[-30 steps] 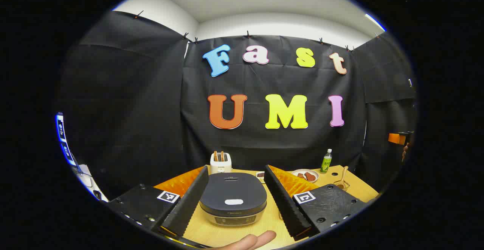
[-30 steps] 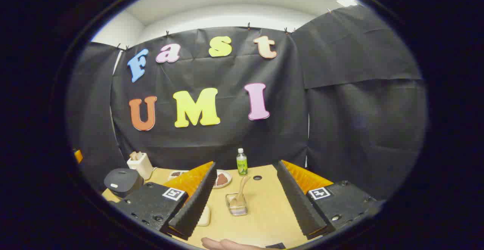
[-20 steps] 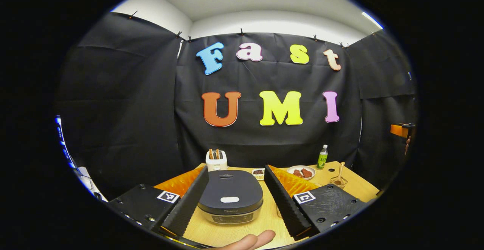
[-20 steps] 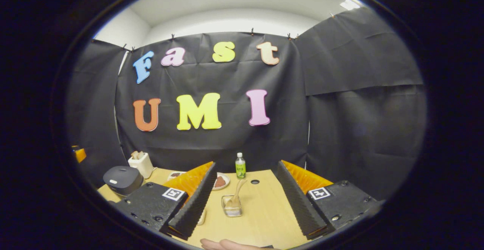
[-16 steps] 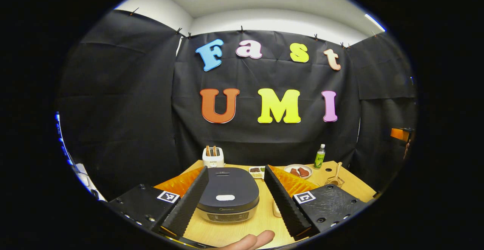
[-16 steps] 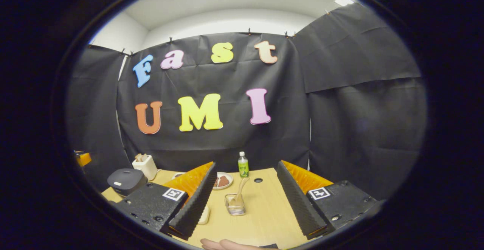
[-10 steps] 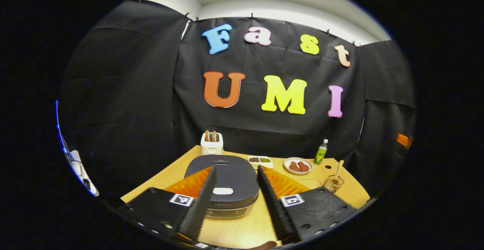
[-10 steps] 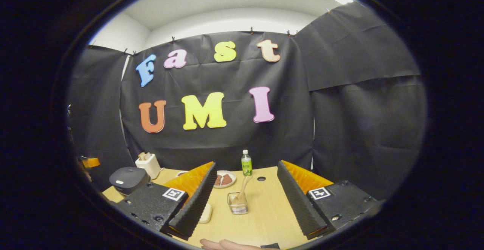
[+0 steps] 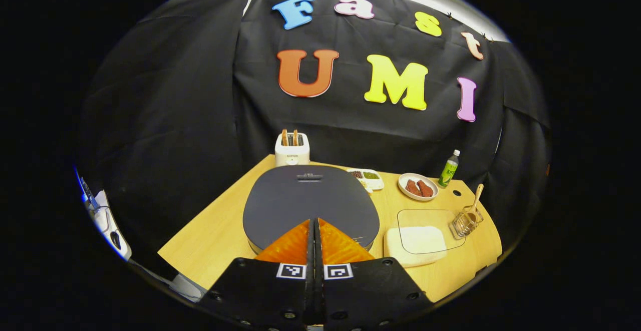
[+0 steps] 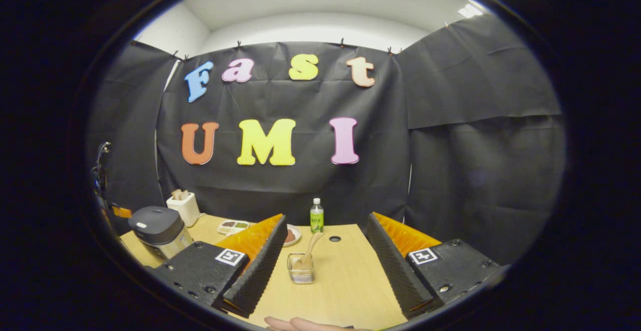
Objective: Close the left gripper, press the button to open the rice cooker; take a wooden spoon from the chopstick holder with the right hand, scoop a spoonful of rice and pour it into the rice cooker, then put the wooden spoon back into the chopstick holder.
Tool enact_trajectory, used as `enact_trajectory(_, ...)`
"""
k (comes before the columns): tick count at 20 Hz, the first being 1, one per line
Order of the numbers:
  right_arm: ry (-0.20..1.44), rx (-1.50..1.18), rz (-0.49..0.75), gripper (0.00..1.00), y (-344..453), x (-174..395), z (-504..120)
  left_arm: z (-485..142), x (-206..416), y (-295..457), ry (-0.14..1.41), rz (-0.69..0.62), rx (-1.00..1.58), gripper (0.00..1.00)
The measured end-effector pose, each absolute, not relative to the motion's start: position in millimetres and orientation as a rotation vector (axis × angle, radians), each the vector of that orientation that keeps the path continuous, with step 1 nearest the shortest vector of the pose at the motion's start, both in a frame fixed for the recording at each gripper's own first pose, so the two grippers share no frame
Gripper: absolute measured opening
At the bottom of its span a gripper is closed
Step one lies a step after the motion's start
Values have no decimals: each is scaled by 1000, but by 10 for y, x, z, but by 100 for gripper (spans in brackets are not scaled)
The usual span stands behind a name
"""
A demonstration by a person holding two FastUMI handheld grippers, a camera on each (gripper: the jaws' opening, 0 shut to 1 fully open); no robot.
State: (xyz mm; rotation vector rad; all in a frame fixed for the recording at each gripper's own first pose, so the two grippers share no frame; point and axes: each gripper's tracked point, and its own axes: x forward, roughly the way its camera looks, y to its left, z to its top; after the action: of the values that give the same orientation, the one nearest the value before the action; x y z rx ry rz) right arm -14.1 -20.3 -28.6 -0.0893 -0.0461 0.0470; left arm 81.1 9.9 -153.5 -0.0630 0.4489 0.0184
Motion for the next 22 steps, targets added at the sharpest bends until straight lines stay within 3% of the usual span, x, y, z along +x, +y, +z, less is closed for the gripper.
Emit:
enact_trajectory(2, -23, -89, 48, 100, -217, -84, -397, -1709, 922, 124, 499, 33, -72, 0)
enact_trajectory(4, -6, -91, 51, 95, -232, -13, -498, -1747, 974, 145, 503, 43, -74, 0)
enact_trajectory(6, 16, -100, 48, 100, -257, 54, -619, -1825, 1020, 123, 525, 35, -105, 0)
enact_trajectory(7, 29, -102, 47, 95, -273, 91, -673, -1815, 1036, 121, 515, 36, -108, 0)
enact_trajectory(13, 98, -112, 38, 100, -344, 266, -1004, -1961, 998, 89, 527, 44, -102, 0)
enact_trajectory(22, 180, -146, 20, 100, -403, 451, -1424, -1886, 1025, 110, 417, 41, -35, 1)
